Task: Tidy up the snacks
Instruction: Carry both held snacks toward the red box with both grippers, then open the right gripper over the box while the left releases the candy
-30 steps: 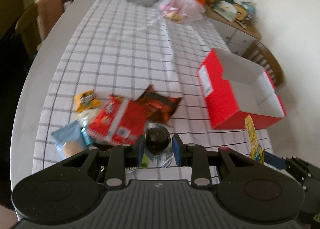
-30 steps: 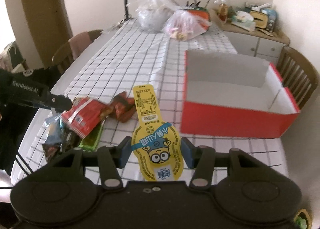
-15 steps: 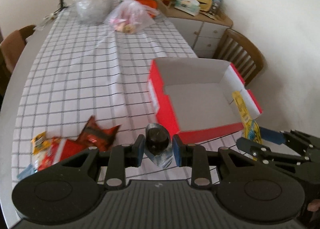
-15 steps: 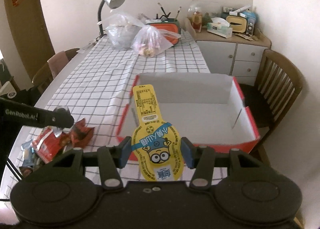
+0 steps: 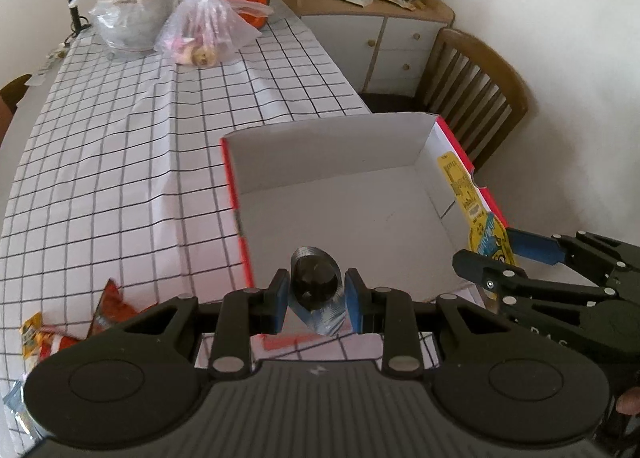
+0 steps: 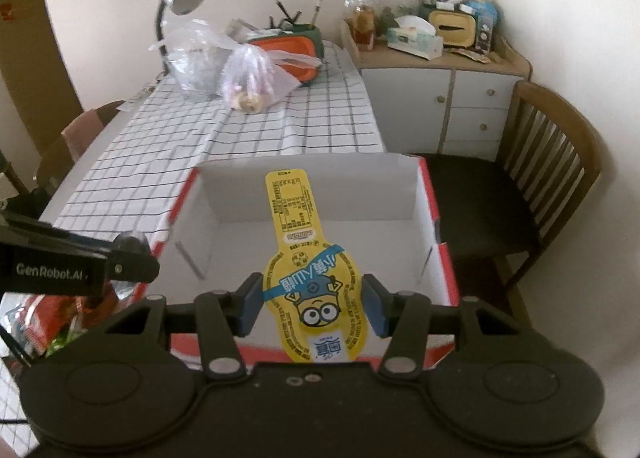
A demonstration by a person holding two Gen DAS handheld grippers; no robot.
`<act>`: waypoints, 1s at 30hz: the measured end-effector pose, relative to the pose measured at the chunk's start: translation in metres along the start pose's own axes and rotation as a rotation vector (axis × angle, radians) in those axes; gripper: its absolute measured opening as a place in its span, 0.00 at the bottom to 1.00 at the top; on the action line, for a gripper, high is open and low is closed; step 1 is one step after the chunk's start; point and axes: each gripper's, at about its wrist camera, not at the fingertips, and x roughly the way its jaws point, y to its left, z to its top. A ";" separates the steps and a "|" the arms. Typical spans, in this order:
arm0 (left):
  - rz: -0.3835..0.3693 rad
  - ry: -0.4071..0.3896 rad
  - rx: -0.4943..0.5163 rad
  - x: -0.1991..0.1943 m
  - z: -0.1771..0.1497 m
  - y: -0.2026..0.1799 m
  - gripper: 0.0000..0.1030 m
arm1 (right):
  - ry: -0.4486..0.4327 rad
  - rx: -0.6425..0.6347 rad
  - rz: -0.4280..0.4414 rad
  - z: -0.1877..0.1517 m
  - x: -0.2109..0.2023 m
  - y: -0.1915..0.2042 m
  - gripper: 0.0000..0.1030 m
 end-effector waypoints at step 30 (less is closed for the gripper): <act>0.137 0.191 0.025 0.134 0.028 -0.013 0.28 | 0.288 -0.158 -0.006 -0.015 0.129 -0.008 0.50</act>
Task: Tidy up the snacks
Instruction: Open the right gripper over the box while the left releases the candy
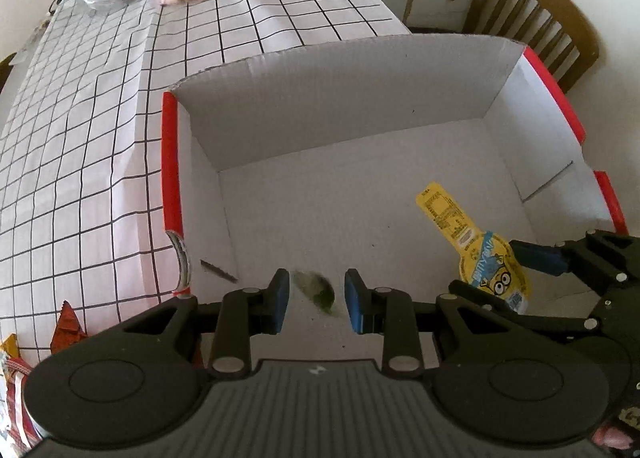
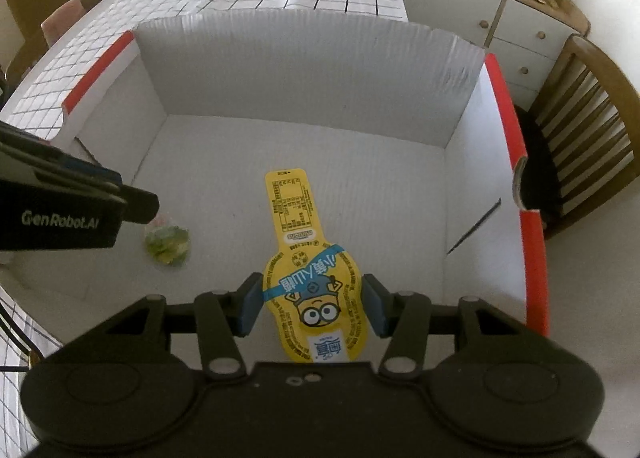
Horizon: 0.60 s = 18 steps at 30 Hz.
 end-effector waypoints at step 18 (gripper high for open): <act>-0.015 -0.067 -0.032 -0.031 -0.016 0.003 0.32 | -0.103 0.023 0.070 -0.002 -0.042 -0.009 0.67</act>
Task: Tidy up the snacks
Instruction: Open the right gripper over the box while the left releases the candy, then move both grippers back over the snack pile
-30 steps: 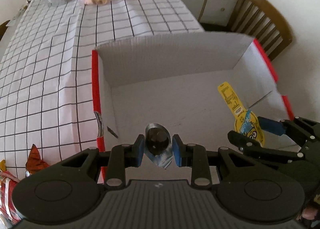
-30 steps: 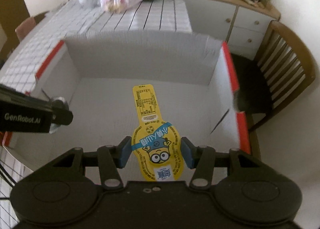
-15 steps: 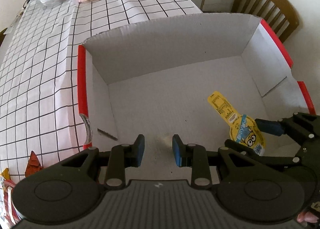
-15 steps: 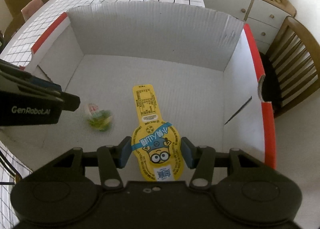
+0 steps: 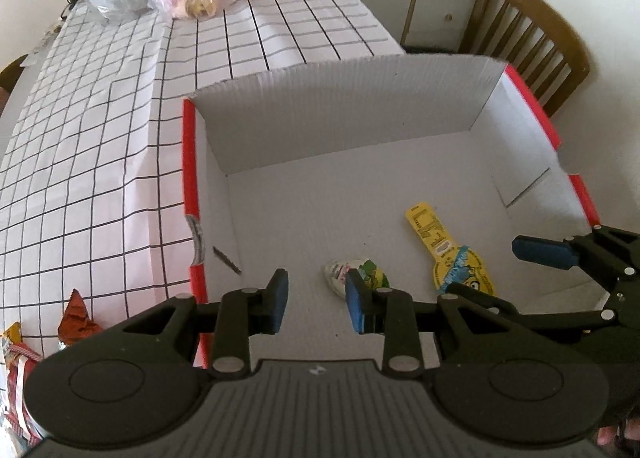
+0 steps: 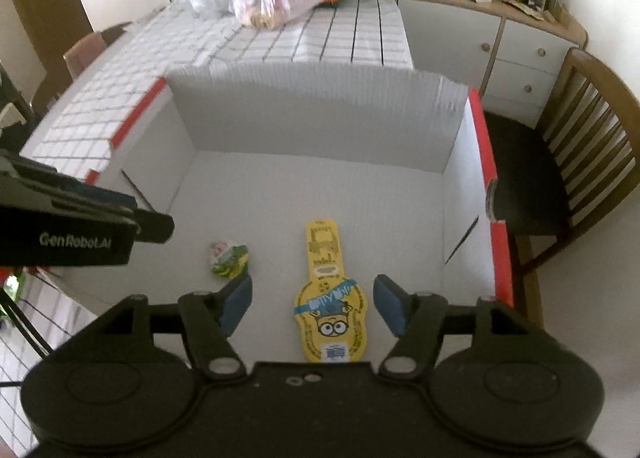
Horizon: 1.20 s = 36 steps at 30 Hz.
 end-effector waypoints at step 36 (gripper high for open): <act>-0.062 -0.314 -0.036 -0.140 -0.083 0.102 0.67 | -0.227 0.040 0.092 -0.012 -0.102 0.113 0.96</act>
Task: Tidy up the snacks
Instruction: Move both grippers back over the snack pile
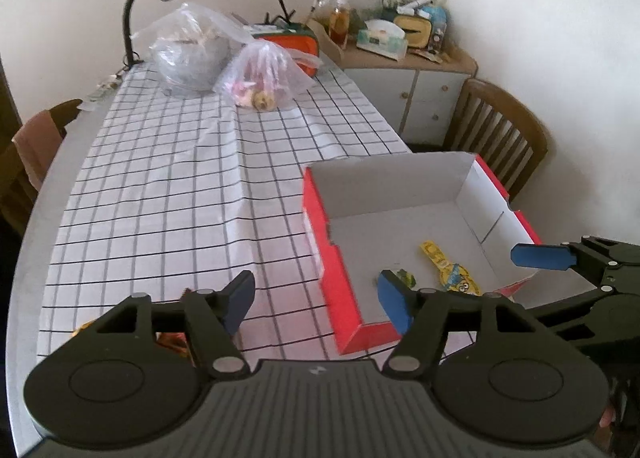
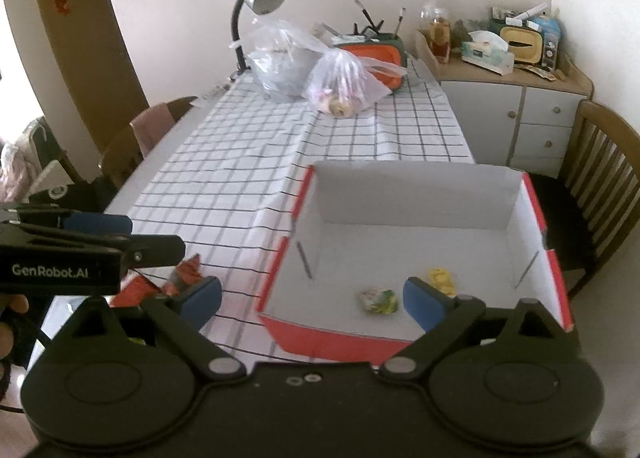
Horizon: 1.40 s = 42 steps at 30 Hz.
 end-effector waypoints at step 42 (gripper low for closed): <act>0.227 0.075 -0.289 -0.039 -0.132 0.235 0.77 | 0.096 0.031 0.060 -0.042 0.071 0.141 1.00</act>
